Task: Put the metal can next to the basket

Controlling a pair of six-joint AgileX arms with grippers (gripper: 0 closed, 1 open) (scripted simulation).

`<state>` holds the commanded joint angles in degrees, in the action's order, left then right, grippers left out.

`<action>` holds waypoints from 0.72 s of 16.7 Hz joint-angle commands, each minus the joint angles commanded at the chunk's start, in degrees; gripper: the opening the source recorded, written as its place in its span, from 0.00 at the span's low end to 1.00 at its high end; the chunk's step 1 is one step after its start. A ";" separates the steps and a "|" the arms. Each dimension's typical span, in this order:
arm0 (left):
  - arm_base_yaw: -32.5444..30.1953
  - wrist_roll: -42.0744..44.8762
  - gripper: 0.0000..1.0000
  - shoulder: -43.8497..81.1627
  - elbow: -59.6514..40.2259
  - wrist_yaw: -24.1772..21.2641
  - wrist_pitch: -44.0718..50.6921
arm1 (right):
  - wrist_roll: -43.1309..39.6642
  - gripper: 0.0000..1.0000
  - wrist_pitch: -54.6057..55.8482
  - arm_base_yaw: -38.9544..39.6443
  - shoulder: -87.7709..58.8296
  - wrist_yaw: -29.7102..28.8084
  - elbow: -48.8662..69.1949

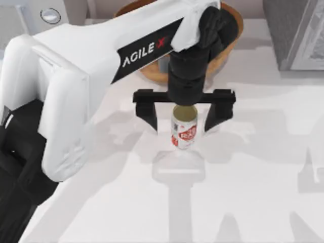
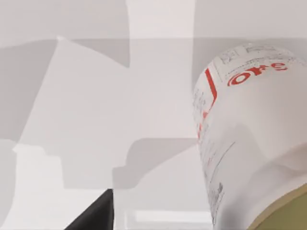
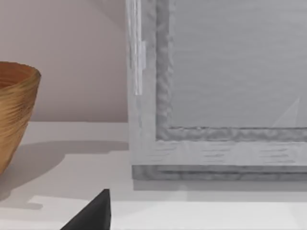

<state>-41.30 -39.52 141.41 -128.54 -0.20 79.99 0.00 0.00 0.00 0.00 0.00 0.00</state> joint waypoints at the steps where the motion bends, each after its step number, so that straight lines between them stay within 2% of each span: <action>1: 0.17 -0.10 1.00 0.20 -0.11 -0.07 1.54 | 0.00 1.00 0.00 0.00 0.00 0.00 0.00; 6: 0.28 -0.22 1.00 2.63 -2.16 -0.85 8.51 | 0.00 1.00 0.00 0.00 0.00 0.00 0.00; 12: -0.05 0.08 1.00 1.92 -9.82 -0.36 7.86 | 0.00 1.00 0.00 0.00 0.00 0.00 0.00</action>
<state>-41.35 -39.44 143.34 -138.36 -0.57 87.85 0.00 0.00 0.00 0.00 0.00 0.00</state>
